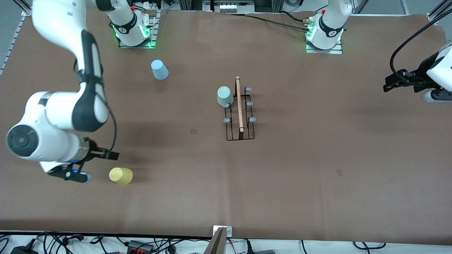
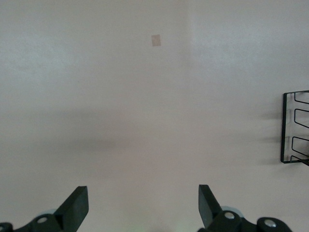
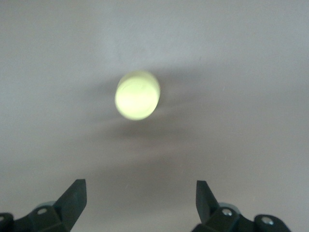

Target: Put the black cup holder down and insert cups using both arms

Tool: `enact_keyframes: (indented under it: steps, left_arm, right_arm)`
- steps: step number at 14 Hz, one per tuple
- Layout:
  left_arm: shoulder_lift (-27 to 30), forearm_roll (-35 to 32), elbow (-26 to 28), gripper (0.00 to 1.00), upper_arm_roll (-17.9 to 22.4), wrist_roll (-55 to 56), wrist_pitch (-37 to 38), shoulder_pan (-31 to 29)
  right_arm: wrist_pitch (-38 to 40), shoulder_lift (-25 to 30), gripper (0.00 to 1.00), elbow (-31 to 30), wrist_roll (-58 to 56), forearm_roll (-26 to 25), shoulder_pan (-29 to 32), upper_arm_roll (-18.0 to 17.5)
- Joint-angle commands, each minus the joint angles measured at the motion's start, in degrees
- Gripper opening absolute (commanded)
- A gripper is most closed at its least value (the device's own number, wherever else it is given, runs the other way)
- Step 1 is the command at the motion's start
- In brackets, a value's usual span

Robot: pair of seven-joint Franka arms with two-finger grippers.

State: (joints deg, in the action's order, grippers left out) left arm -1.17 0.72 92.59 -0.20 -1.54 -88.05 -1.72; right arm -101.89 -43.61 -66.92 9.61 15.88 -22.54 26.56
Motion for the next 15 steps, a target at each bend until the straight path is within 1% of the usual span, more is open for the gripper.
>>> enact_keyframes:
  steps: [1,3,5,6,8,9,11,13,14,15]
  left_arm:
    - [1.1,1.0,0.5,1.00,-0.2,-1.0,0.9,-0.3]
    - [1.1,1.0,0.5,1.00,-0.2,-1.0,1.6,-0.4]
    - [1.1,1.0,0.5,1.00,-0.2,-1.1,1.7,-0.4]
    - [1.1,1.0,0.5,1.00,-0.2,-1.0,1.7,-0.4]
    - [1.2,1.0,0.5,1.00,-0.4,-1.1,1.7,0.0]
    - [1.2,1.0,0.5,1.00,-0.4,-1.2,2.1,-0.2]
    - [1.1,1.0,0.5,1.00,-0.1,-1.7,2.3,-0.5]
    - [1.0,1.0,0.4,1.00,-0.2,-1.6,2.3,-0.4]
    - [1.0,1.0,0.1,1.00,-0.3,-1.5,2.3,-0.3]
    - [1.0,1.0,-0.1,1.00,-0.3,-1.6,2.4,-0.3]
  right_arm:
    - [-6.1,-4.0,1.00,1.1,-2.4,0.5,1.1,-1.0]
    - [-12.8,-7.2,1.00,1.1,-7.6,1.4,2.3,-1.3]
    - [-18.0,-9.4,1.00,1.2,-10.4,4.5,4.2,-3.7]
    - [-19.3,-10.3,1.00,1.4,-10.8,4.9,5.2,-5.4]
    - [-22.3,-11.5,1.00,1.4,-11.3,5.0,8.4,-10.6]
    - [-23.0,-12.2,1.00,1.5,-11.6,5.0,9.4,-12.4]
    - [-24.0,-13.2,1.00,1.5,-13.8,4.6,9.4,-12.7]
    - [-23.3,-13.2,1.00,1.4,-15.6,4.0,9.3,-12.8]
    - [-22.6,-13.0,0.83,1.4,-17.9,3.2,9.4,-12.8]
    - [-22.1,-13.1,0.74,1.4,-18.7,2.9,9.4,-12.7]
